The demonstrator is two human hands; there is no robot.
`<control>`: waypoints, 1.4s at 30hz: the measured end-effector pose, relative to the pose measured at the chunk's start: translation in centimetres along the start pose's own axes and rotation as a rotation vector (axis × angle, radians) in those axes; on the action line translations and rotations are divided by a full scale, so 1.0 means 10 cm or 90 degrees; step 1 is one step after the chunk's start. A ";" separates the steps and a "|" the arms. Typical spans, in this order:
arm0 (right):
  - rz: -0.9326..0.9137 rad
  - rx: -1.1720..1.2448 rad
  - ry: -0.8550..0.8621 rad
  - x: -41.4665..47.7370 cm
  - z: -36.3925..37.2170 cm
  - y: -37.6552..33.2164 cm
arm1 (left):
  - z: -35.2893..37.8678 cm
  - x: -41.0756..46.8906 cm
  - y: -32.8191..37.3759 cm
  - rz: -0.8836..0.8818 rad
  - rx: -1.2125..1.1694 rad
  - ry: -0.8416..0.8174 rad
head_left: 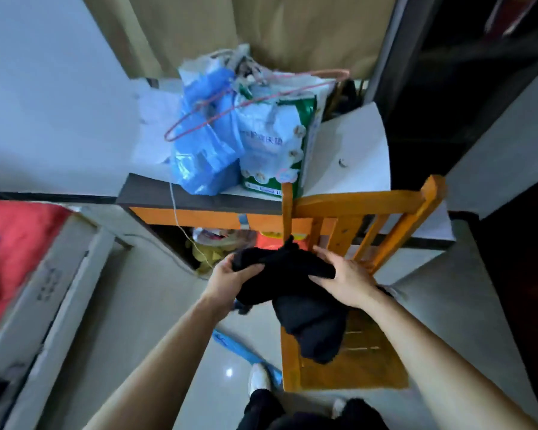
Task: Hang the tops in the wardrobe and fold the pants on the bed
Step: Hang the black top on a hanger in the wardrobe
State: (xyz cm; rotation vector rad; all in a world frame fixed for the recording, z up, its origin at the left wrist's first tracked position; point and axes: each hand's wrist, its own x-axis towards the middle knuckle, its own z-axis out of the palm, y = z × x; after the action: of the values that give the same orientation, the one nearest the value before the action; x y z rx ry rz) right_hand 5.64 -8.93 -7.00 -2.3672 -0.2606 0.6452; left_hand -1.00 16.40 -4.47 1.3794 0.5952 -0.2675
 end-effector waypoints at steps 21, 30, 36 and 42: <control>-0.634 -0.054 -0.499 -2.21 0.53 -1.97 | -0.21 -4.51 -0.13 0.530 -0.455 0.691; -0.867 -0.053 -0.125 -4.00 1.77 -2.67 | -0.27 -6.58 -1.61 0.528 -0.505 0.915; -1.010 0.017 -0.257 -5.45 2.62 -3.00 | -0.19 -7.77 -2.50 0.293 -0.372 1.088; -1.057 -0.042 -0.294 -6.22 3.27 -3.13 | -0.10 -8.66 -3.13 0.169 -0.237 0.820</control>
State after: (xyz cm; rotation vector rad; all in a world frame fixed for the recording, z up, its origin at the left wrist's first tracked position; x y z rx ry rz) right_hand -65.04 11.49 15.40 -1.2333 -2.0758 0.2586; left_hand -88.70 -2.58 16.08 1.1137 1.3970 0.9893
